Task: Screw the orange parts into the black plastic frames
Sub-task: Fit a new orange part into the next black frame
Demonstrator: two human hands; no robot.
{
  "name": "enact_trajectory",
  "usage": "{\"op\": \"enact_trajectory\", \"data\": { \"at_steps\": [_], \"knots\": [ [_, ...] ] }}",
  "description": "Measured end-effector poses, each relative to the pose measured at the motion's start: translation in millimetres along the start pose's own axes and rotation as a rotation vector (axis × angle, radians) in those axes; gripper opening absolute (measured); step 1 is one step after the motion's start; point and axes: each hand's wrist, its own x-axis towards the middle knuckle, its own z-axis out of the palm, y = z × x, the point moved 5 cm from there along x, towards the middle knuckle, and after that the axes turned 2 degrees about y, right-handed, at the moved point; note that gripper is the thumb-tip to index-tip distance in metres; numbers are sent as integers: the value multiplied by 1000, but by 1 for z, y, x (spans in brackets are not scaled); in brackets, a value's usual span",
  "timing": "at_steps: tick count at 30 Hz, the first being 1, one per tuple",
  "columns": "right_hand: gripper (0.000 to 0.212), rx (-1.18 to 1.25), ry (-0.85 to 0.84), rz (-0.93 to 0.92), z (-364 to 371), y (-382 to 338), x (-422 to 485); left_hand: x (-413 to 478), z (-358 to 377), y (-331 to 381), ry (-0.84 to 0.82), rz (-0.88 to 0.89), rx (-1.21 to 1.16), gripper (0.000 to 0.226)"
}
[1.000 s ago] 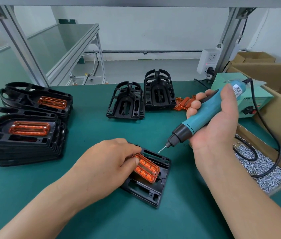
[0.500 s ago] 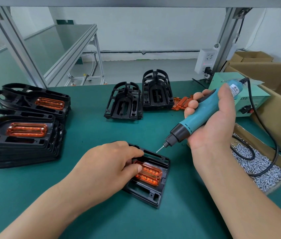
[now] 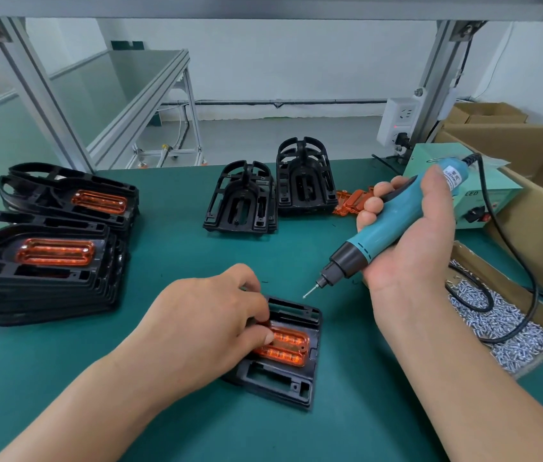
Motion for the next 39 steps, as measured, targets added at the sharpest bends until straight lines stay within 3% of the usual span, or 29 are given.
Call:
{"op": "enact_trajectory", "data": {
  "at_steps": [4, 9, 18, 21, 23, 26, 27, 29, 33, 39],
  "knots": [
    [29, -13, 4, -9, 0, 1, 0, -3, 0, 1, -33, -34, 103, 46],
    [30, -26, 0, -12, 0, 3, -1, -1, -1, 1, -10, -58, 86, 43],
    [29, -25, -5, -12, 0, 3, -1, 0, -1, -4, 163, -137, -85, 41],
    [30, -26, 6, -12, 1, 3, -1, -1, -5, -19, 311, -226, -467, 22],
    [29, -18, 4, -8, 1, 2, -1, 5, 0, -37, 345, -349, -985, 14],
    [29, -13, -1, -4, 1, 2, -2, 13, 8, -57, 280, -577, -2011, 24],
    [29, -11, -1, -1, 0, 2, -2, 13, 10, -61, 273, -658, -2223, 27],
    [29, -5, 0, 4, 0, 3, -2, 12, 13, -67, 271, -761, -2427, 31],
    [30, -1, -1, 15, 0, 3, -2, 13, 14, -59, 230, -702, -2434, 33],
    [30, 8, 11, 17, 1, 2, -3, 11, 7, -48, 226, -532, -2026, 23]
  ]
}}
